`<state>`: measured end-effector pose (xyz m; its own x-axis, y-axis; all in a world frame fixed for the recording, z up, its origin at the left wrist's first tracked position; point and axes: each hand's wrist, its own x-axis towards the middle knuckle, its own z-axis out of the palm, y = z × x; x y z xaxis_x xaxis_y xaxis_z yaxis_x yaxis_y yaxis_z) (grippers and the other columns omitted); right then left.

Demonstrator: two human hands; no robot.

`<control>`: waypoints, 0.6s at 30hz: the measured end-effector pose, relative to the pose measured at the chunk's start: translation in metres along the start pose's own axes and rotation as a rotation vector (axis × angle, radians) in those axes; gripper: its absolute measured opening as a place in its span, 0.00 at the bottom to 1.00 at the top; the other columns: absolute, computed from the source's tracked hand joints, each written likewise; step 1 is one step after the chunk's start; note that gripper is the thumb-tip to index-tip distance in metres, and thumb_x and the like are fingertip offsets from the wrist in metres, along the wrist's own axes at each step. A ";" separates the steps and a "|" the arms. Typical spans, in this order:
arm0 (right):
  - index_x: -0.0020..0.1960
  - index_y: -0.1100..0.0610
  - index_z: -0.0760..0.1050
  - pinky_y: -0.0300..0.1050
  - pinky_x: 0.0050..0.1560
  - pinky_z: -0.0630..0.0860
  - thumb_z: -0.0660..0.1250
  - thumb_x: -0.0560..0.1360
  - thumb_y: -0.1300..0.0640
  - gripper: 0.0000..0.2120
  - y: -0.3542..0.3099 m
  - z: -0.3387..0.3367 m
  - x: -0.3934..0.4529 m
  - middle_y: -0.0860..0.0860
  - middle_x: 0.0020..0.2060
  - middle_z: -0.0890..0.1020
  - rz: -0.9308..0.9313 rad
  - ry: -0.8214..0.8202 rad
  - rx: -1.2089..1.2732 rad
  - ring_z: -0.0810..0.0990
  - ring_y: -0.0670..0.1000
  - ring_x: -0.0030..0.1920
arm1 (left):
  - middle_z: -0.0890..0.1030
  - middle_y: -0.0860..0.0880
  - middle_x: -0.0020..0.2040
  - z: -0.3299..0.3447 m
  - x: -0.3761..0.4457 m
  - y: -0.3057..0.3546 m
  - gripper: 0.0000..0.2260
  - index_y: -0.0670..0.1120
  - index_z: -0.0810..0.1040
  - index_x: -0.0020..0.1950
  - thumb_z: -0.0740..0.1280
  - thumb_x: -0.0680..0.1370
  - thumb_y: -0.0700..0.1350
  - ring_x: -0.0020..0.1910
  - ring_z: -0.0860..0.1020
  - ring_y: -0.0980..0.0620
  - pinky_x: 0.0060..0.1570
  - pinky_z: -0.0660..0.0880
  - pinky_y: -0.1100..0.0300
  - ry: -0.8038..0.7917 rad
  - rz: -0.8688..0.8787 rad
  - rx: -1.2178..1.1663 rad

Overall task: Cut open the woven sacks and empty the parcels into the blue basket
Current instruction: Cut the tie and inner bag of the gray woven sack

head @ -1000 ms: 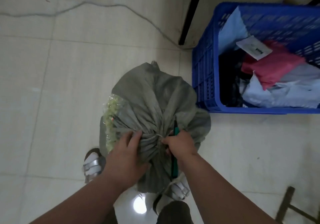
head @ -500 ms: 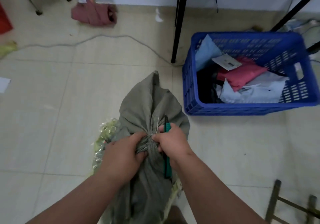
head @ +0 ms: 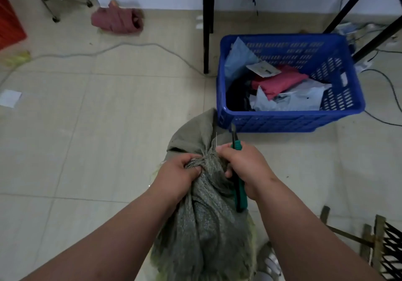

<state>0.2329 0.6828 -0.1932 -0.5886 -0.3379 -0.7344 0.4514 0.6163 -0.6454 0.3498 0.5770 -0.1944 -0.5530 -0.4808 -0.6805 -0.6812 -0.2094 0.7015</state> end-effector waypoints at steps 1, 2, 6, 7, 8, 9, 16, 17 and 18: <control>0.45 0.54 0.78 0.49 0.41 0.75 0.71 0.71 0.48 0.09 0.004 -0.015 -0.004 0.50 0.33 0.80 0.002 -0.033 -0.040 0.76 0.50 0.28 | 0.86 0.51 0.45 0.017 -0.003 0.003 0.10 0.53 0.84 0.48 0.68 0.75 0.38 0.49 0.83 0.50 0.59 0.77 0.48 0.000 0.003 0.009; 0.47 0.55 0.78 0.47 0.38 0.74 0.73 0.71 0.48 0.13 0.011 -0.030 -0.006 0.51 0.36 0.81 0.005 -0.065 -0.087 0.76 0.50 0.30 | 0.86 0.51 0.45 0.035 -0.005 0.006 0.11 0.52 0.84 0.48 0.67 0.75 0.37 0.49 0.83 0.51 0.59 0.77 0.50 0.007 0.006 0.034; 0.55 0.54 0.75 0.50 0.45 0.80 0.73 0.71 0.51 0.15 0.049 -0.087 -0.014 0.54 0.49 0.82 0.003 -0.043 -0.169 0.81 0.56 0.43 | 0.84 0.52 0.49 0.107 -0.013 0.028 0.12 0.53 0.82 0.48 0.67 0.75 0.36 0.51 0.81 0.52 0.59 0.74 0.57 0.048 0.063 0.239; 0.57 0.53 0.75 0.51 0.48 0.81 0.72 0.72 0.52 0.15 0.057 -0.100 -0.015 0.54 0.50 0.82 0.006 -0.019 -0.138 0.81 0.57 0.44 | 0.84 0.52 0.49 0.122 -0.014 0.033 0.13 0.56 0.81 0.45 0.66 0.75 0.36 0.52 0.80 0.51 0.58 0.74 0.58 0.055 0.096 0.288; 0.60 0.53 0.74 0.47 0.45 0.81 0.70 0.74 0.54 0.16 0.064 -0.112 -0.016 0.54 0.51 0.81 0.015 -0.005 -0.079 0.81 0.56 0.43 | 0.83 0.52 0.48 0.135 -0.014 0.039 0.14 0.58 0.80 0.43 0.66 0.75 0.36 0.51 0.80 0.52 0.56 0.74 0.59 0.059 0.132 0.347; 0.64 0.52 0.73 0.40 0.37 0.80 0.69 0.75 0.55 0.18 0.069 -0.123 -0.017 0.54 0.53 0.81 0.026 0.002 -0.004 0.80 0.54 0.42 | 0.83 0.53 0.48 0.147 -0.015 0.046 0.15 0.59 0.79 0.41 0.66 0.75 0.37 0.50 0.80 0.52 0.55 0.74 0.59 0.061 0.170 0.409; 0.59 0.48 0.72 0.32 0.22 0.68 0.65 0.78 0.61 0.13 0.073 -0.153 -0.024 0.51 0.45 0.82 0.021 0.112 0.396 0.73 0.47 0.28 | 0.81 0.46 0.47 0.189 -0.015 0.084 0.13 0.49 0.83 0.52 0.61 0.75 0.38 0.48 0.78 0.45 0.46 0.74 0.55 0.117 0.616 0.826; 0.60 0.47 0.71 0.33 0.23 0.69 0.65 0.78 0.60 0.14 0.073 -0.154 -0.024 0.51 0.47 0.82 0.033 0.129 0.439 0.74 0.48 0.29 | 0.81 0.45 0.45 0.190 -0.013 0.088 0.14 0.48 0.83 0.52 0.61 0.73 0.39 0.46 0.79 0.43 0.44 0.75 0.52 0.112 0.709 0.869; 0.61 0.46 0.70 0.33 0.23 0.70 0.65 0.78 0.60 0.15 0.074 -0.155 -0.024 0.52 0.48 0.82 0.043 0.145 0.469 0.74 0.48 0.30 | 0.81 0.44 0.43 0.190 -0.010 0.092 0.15 0.46 0.83 0.51 0.60 0.72 0.39 0.43 0.79 0.42 0.41 0.76 0.51 0.093 0.786 0.918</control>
<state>0.1763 0.8463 -0.1908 -0.6350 -0.1959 -0.7473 0.7113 0.2291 -0.6645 0.2013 0.7246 -0.1631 -0.9577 -0.2729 -0.0916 -0.2826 0.8307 0.4796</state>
